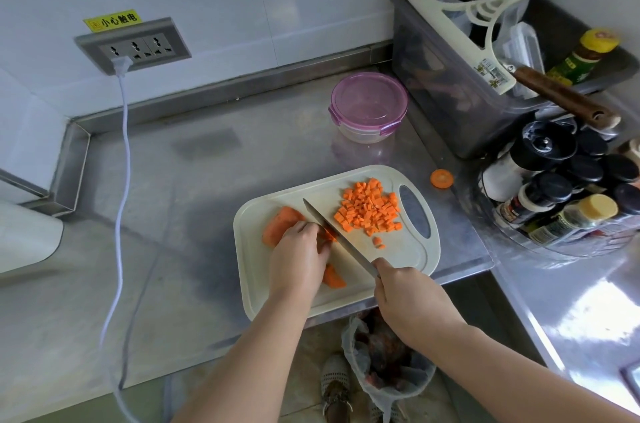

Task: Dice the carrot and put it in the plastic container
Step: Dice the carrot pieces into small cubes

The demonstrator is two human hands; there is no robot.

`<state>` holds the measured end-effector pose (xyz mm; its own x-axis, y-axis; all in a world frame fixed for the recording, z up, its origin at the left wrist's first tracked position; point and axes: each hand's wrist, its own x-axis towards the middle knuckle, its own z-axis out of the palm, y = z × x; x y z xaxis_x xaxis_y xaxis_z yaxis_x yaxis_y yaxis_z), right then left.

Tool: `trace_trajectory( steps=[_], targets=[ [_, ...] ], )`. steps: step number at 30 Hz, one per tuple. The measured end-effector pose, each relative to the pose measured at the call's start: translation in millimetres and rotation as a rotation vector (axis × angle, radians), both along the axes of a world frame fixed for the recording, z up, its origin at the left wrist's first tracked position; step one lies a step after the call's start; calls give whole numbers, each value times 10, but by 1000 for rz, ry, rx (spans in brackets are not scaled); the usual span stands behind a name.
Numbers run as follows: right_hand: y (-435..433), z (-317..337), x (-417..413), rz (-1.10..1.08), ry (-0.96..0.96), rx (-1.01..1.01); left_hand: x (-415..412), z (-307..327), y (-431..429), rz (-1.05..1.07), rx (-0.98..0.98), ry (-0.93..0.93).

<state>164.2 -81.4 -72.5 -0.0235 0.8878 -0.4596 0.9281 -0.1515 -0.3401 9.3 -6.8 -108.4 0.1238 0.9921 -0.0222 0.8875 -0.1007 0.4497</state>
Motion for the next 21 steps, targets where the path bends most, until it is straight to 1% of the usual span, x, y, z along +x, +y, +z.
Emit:
trace_trajectory(
  steps=[10,21],
  targets=[
    [7,23,-28,6,-26,-11,2,9,7,-9,0,26],
    [59,-14,-72,17,-87,-101,4,-27,31,-7,1,35]
  ],
)
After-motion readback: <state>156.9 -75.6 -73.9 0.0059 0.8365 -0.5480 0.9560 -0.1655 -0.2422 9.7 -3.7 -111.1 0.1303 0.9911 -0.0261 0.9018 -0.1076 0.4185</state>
